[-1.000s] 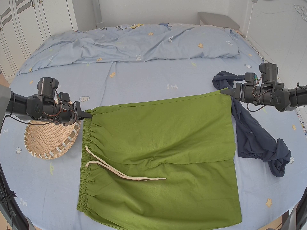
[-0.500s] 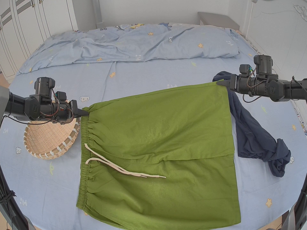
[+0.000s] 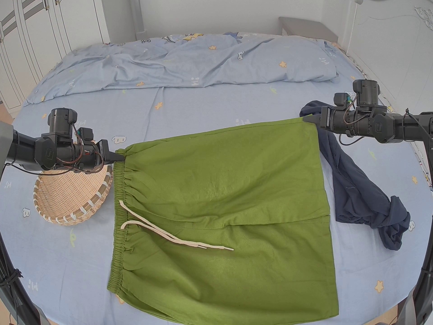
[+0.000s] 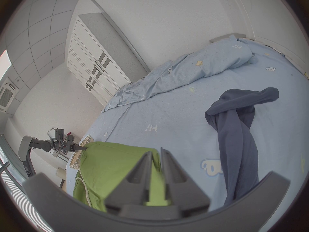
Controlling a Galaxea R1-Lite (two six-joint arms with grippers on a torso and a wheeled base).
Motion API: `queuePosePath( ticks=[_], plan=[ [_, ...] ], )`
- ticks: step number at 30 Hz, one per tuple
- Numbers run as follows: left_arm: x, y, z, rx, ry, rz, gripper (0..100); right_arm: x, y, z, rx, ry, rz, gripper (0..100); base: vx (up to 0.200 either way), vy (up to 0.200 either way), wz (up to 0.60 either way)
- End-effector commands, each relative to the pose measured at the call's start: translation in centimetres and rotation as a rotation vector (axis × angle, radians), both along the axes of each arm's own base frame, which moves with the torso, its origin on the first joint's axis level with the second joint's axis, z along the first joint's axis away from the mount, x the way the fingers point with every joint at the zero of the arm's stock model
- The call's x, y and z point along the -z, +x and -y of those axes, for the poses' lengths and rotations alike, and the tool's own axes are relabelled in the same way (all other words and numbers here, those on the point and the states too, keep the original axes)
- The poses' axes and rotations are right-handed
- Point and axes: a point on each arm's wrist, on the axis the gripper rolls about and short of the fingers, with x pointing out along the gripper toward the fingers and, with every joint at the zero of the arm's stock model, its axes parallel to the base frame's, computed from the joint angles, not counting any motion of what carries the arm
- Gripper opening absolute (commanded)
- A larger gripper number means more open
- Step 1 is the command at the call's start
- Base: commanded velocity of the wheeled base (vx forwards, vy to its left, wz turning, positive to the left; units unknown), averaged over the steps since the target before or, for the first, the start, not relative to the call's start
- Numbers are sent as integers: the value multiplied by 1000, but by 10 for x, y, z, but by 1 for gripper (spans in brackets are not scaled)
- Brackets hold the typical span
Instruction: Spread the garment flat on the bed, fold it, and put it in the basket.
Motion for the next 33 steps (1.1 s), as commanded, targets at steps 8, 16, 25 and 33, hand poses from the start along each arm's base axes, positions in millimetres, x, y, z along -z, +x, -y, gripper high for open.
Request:
queuePosePath(
  ticks=[8, 16, 25, 33],
  plan=[
    [-2, 3, 5, 14, 3, 39, 100, 4, 3, -7, 19, -13, 0, 100, 0, 0, 0],
    [-43, -25, 19, 22, 20, 149, 100, -27, -24, 2, 38, -1, 25, 100, 0, 0, 0],
    [-43, -118, 24, -55, -140, -13, 100, -11, -139, 16, 51, 15, -170, 100, 0, 0, 0],
    [34, -200, 21, -101, -280, -380, 100, 51, -226, 18, 38, 13, -257, 100, 0, 0, 0]
  ],
)
